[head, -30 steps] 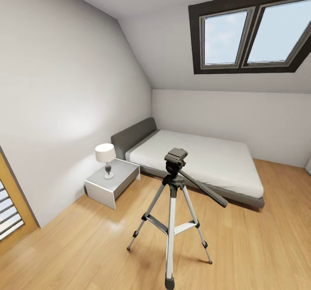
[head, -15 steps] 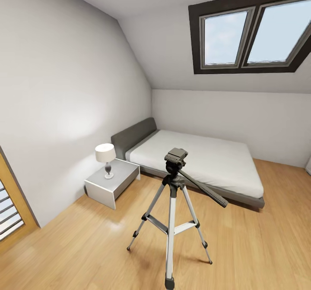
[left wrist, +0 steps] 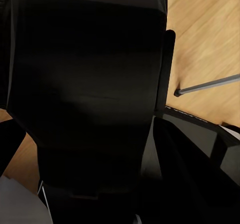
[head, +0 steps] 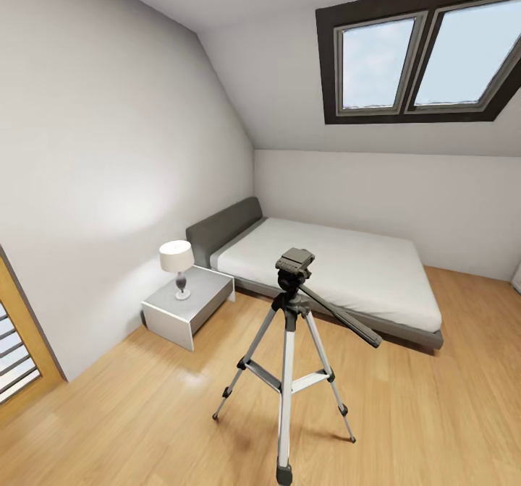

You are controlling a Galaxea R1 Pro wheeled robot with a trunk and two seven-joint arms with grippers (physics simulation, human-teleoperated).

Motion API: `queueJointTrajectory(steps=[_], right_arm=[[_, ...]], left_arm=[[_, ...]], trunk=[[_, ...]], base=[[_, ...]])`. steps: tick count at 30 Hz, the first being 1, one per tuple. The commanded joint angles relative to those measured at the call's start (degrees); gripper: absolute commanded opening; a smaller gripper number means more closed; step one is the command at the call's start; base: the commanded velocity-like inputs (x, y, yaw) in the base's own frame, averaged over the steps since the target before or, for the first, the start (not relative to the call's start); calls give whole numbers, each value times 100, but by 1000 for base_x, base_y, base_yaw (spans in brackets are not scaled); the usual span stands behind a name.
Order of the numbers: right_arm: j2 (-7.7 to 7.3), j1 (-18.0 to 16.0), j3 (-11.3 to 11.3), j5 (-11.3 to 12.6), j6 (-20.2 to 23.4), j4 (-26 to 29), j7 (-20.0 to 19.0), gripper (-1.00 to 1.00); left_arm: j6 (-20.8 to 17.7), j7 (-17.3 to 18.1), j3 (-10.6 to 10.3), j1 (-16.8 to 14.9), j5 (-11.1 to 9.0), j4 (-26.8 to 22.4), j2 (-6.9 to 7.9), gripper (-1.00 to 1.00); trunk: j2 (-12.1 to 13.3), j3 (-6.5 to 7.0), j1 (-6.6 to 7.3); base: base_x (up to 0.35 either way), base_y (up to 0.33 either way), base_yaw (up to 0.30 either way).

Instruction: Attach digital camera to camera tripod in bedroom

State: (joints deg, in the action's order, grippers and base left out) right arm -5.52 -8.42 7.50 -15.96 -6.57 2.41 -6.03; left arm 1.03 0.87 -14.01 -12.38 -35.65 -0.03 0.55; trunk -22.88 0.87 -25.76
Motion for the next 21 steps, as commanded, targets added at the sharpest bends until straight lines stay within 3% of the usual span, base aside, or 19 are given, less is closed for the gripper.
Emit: queueJointTrajectory(steps=[1,8,14,19,21], right_arm=[[-1,-1,50,-47,-18,-4,-21,100],[-7,-1,55,-42,-6,-4,22,100],[2,-1,47,-43,15,2,324,100],[-7,2,53,-82,22,186,414,100],[-22,5,63,-74,58,557,430,100]], left_arm=[[11,10,-49,-1,-40,3,0,-100],[11,10,-49,-1,-44,3,-2,-100],[15,9,-49,-1,-41,3,-12,-100],[24,9,-49,-1,-42,3,-19,-100],[27,9,-49,-1,-41,3,-20,-100]], trunk=[[-4,-2,-2],[-4,-2,-2],[-4,-2,-2],[-4,-2,-2],[-4,-2,-2]], base=[[0,0,0],[0,0,0],[0,0,0],[0,0,0],[0,0,0]])
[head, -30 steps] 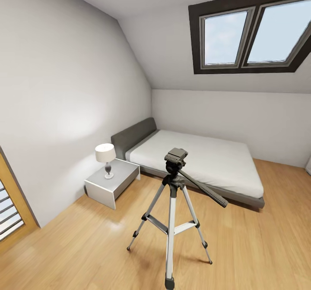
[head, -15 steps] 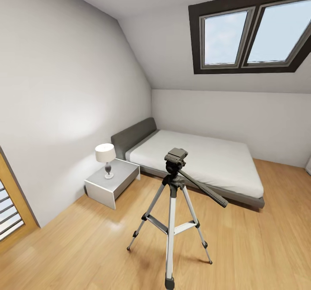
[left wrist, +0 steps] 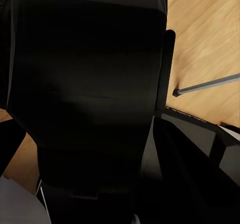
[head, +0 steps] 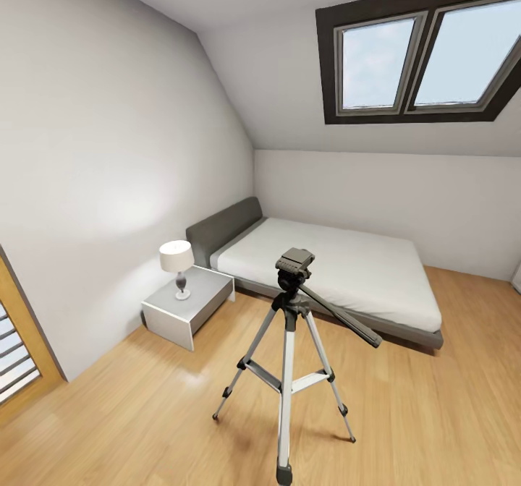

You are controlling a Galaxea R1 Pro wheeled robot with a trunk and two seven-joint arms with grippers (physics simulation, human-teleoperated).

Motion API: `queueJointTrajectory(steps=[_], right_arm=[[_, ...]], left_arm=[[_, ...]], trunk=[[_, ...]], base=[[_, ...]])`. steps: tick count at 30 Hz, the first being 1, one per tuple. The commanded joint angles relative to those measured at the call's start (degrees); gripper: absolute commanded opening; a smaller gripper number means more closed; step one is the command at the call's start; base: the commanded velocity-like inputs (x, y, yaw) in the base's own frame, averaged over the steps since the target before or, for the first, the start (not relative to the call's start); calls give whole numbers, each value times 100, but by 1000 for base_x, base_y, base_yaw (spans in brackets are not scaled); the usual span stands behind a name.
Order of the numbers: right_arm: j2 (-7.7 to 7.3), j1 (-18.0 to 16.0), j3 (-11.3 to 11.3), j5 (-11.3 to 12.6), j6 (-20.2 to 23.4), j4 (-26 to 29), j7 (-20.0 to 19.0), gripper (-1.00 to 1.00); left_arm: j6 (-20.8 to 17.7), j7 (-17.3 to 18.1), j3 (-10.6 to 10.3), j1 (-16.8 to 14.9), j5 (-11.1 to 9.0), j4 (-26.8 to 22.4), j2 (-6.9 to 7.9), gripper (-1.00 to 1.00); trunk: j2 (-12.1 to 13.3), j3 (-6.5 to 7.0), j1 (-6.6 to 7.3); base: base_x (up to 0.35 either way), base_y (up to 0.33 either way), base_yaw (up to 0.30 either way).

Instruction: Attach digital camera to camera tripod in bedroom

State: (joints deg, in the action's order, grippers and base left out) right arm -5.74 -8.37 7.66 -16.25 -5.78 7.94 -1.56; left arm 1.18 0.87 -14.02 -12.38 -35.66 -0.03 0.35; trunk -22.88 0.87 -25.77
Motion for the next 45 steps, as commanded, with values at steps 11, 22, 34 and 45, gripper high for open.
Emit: queueJointTrajectory(steps=[11,22,34,45], right_arm=[[-55,-534,112,235,833,1433,-28,100],[-234,-1481,119,284,853,1676,-12,100],[-182,-1830,280,605,881,2252,319,100],[-250,-2312,334,1090,1094,2271,213,100]], left_arm=[[14,9,-49,-1,-38,3,-8,-100],[14,9,-49,-1,-38,3,-9,-100],[14,9,-49,-1,-38,3,-9,-100],[16,15,-49,-1,-34,3,-9,-100]], trunk=[[-4,-3,-2],[-4,-3,-2],[-4,-3,-2],[-4,-3,-2]], base=[[0,0,0],[0,0,0],[0,0,0],[0,0,0]])
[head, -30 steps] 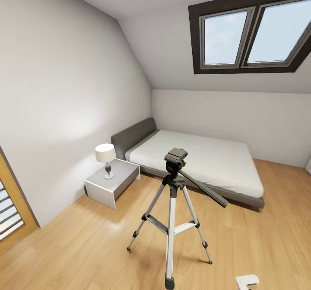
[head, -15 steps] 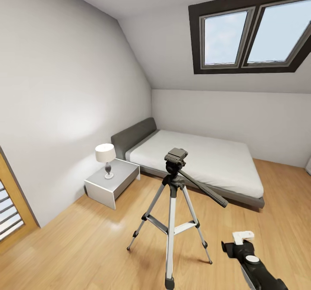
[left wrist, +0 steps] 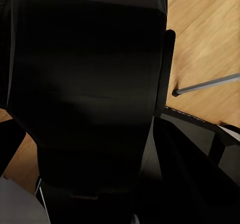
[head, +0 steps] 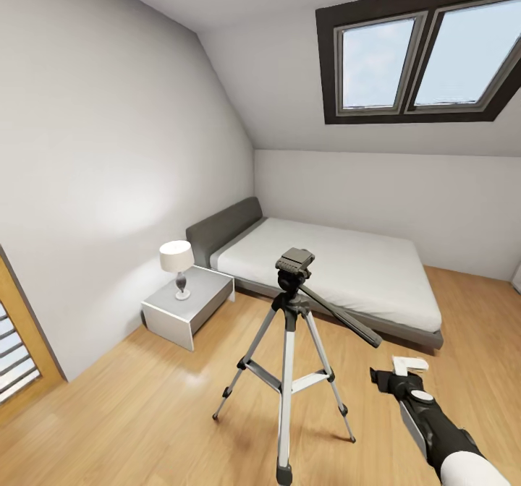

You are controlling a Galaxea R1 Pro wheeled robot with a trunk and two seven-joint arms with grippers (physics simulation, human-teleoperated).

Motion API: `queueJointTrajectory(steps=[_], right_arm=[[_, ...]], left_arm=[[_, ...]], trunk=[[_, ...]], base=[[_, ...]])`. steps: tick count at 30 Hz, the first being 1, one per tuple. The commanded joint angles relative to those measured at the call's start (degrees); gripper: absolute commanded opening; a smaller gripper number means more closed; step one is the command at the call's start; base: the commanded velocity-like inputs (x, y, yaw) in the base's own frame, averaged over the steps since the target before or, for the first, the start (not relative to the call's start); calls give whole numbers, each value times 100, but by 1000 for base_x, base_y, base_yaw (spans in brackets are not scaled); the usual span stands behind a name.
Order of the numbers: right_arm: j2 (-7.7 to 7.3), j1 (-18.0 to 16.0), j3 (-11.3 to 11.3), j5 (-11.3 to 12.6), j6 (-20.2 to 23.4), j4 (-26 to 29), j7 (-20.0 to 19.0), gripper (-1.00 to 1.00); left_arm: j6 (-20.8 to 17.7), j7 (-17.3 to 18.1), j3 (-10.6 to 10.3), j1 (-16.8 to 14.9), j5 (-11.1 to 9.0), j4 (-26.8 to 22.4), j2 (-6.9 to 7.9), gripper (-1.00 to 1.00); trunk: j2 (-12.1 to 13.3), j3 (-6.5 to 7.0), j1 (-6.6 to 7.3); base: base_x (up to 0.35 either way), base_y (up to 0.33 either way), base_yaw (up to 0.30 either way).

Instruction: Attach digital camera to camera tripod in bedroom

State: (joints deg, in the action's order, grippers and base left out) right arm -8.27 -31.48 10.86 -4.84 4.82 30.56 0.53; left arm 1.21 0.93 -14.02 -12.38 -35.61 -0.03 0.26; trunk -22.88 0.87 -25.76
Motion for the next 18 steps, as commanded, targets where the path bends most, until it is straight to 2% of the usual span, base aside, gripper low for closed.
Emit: queueJointTrajectory(steps=[1,6,7,18], right_arm=[[2,-40,11,-45,37,1,-26,100],[1,-249,6,-23,47,-42,-302,100],[1,-372,-9,-32,71,-53,-662,100],[4,-467,-50,-64,163,-55,-1711,100]], left_arm=[[12,11,-50,-1,-38,3,0,-100],[17,16,-50,-1,-35,1,0,-100],[19,17,-51,-1,-34,3,0,-100],[20,19,-49,-1,-34,2,0,-100]], trunk=[[-4,-3,-2],[-4,-3,-2],[-4,-3,-2],[-4,-3,-2]], base=[[0,0,0],[0,0,0],[0,0,0],[0,0,0]])
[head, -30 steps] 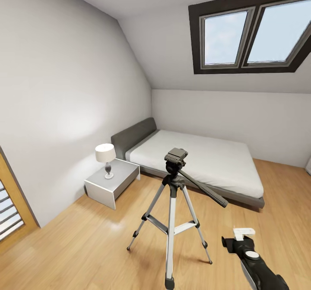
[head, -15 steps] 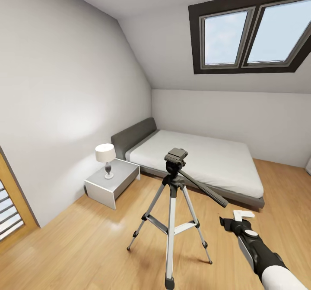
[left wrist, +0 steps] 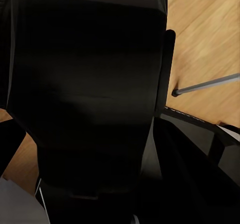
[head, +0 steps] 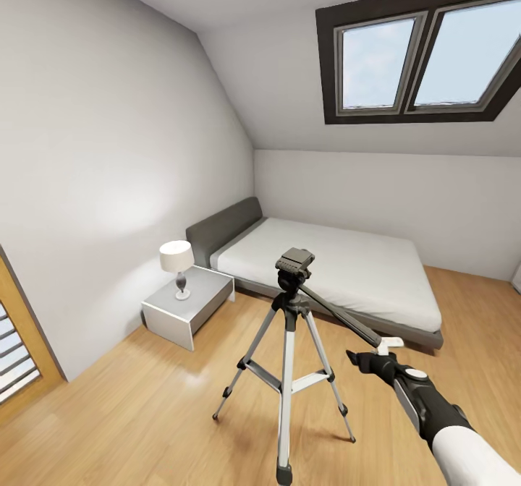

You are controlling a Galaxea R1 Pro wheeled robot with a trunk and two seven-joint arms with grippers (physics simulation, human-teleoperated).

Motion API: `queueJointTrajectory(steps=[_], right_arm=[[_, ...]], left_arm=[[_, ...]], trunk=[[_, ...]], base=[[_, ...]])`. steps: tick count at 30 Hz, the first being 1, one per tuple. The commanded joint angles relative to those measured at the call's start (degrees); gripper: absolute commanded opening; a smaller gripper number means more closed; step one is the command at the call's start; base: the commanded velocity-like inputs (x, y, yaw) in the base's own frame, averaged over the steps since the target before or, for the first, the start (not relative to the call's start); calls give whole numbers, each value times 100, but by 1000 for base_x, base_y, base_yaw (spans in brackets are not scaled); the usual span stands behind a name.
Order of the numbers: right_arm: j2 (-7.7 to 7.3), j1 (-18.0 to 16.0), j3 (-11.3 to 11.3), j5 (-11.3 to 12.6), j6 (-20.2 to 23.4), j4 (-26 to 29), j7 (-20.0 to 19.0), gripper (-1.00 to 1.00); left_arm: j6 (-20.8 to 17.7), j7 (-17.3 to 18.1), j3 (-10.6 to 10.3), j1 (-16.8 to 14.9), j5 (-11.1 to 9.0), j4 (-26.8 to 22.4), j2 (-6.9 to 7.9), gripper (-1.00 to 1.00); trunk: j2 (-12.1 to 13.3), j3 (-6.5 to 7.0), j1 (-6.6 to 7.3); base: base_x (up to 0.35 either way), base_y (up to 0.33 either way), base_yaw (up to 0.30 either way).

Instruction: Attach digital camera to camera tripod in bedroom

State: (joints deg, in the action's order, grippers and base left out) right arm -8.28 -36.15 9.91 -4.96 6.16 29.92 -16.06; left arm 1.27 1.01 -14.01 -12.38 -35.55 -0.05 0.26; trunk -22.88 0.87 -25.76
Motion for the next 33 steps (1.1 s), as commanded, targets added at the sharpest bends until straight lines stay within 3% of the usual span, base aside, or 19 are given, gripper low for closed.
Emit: queueJointTrajectory(steps=[1,4,12,25,28,33], right_arm=[[7,-2,41,-62,31,11,-133,100],[11,-4,-13,-140,26,11,-384,100],[88,-6,-528,-527,-18,19,-1048,100],[113,-6,-570,-569,-118,88,-1041,100],[220,-6,-568,-580,-179,92,-1012,100],[265,-6,-564,-583,-191,93,-989,100]], left_arm=[[13,10,-49,-1,-40,4,0,-100],[13,12,-49,-1,-40,5,0,-100],[13,6,-49,-1,-40,5,0,-100],[14,7,-49,-1,-40,5,0,-100],[14,11,-49,-1,-40,5,0,-100],[14,12,-49,-1,-40,5,0,-100]], trunk=[[-4,-2,-2],[-4,-2,-2],[-4,-2,-2],[-4,-2,-2],[-4,-2,-2],[-4,-2,-2]], base=[[0,0,0],[0,0,0],[0,0,0],[0,0,0],[0,0,0],[0,0,0]])
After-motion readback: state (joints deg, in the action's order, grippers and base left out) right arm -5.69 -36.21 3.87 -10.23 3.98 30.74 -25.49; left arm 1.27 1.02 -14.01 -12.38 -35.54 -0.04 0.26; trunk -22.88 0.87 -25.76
